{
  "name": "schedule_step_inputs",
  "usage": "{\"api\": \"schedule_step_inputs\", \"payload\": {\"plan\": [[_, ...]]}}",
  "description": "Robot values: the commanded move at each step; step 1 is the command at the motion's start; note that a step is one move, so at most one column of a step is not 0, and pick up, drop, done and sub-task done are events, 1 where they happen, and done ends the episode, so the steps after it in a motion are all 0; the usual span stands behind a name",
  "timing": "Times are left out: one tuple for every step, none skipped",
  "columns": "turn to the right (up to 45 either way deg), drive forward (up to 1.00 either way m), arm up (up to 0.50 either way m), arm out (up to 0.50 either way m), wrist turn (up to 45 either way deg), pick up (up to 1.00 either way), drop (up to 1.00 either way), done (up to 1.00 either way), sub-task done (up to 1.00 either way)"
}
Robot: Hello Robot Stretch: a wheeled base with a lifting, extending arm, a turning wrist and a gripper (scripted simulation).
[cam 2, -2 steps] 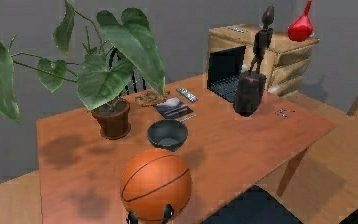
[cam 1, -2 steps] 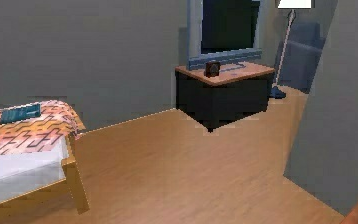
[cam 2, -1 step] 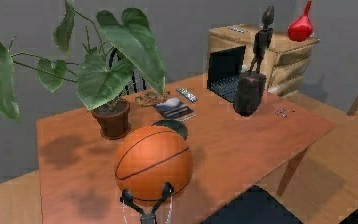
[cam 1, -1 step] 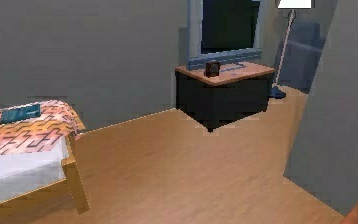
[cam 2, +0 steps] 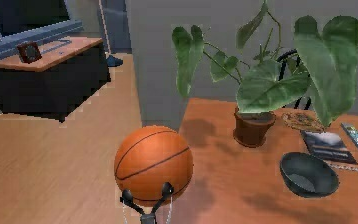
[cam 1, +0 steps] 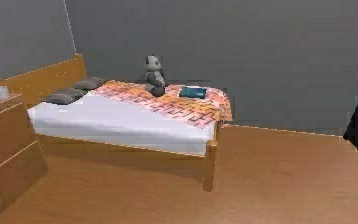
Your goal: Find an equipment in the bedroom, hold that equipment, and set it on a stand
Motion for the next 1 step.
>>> {"api": "schedule_step_inputs", "payload": {"plan": [[-39.0,0.0,0.0,0.0,0.0,0.0,0.0,0.0,0.0]]}}
